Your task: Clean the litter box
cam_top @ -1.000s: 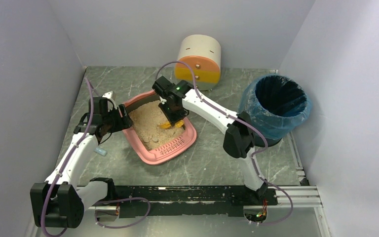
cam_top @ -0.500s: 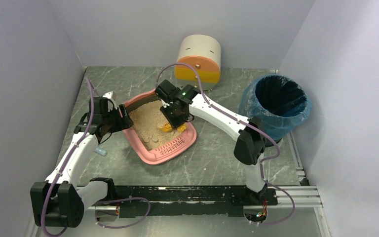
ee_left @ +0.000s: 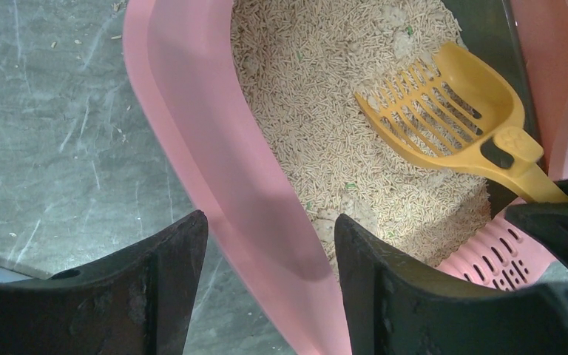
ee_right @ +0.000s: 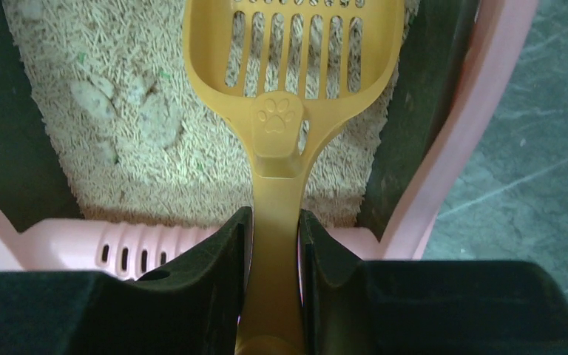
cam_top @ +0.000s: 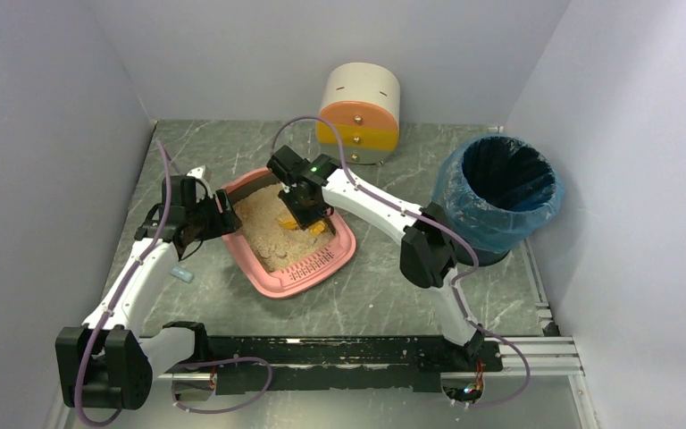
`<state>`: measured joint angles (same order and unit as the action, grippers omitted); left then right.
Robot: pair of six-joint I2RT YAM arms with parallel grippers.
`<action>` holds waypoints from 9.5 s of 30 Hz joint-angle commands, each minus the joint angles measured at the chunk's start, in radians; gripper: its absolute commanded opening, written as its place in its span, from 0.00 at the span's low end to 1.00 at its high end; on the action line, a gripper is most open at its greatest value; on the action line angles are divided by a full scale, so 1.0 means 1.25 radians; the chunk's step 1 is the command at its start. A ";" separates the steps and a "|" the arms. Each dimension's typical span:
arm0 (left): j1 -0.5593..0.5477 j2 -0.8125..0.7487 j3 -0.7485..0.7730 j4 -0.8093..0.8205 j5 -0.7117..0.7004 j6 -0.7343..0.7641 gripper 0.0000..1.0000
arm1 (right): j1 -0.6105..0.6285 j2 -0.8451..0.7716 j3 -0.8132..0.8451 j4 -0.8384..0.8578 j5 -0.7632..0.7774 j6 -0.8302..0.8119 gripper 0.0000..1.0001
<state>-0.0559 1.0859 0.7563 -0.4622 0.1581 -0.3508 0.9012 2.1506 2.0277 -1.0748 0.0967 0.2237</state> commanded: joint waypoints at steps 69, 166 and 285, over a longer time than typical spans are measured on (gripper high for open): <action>-0.063 -0.020 0.005 -0.011 -0.121 0.010 0.65 | 0.053 -0.155 -0.331 0.291 -0.089 -0.319 0.00; -0.120 -0.329 0.012 0.019 -0.298 0.121 0.97 | 0.191 -0.571 -0.988 1.119 0.357 -0.712 0.00; -0.120 -0.313 0.016 0.002 -0.294 0.104 0.97 | 0.201 -0.651 -0.907 0.881 0.176 -0.319 0.00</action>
<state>-0.2005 0.6994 0.7612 -0.4545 -0.2070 -0.2123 1.1603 1.3548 0.8467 0.0978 0.3256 -0.3119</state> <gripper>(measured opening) 0.971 0.296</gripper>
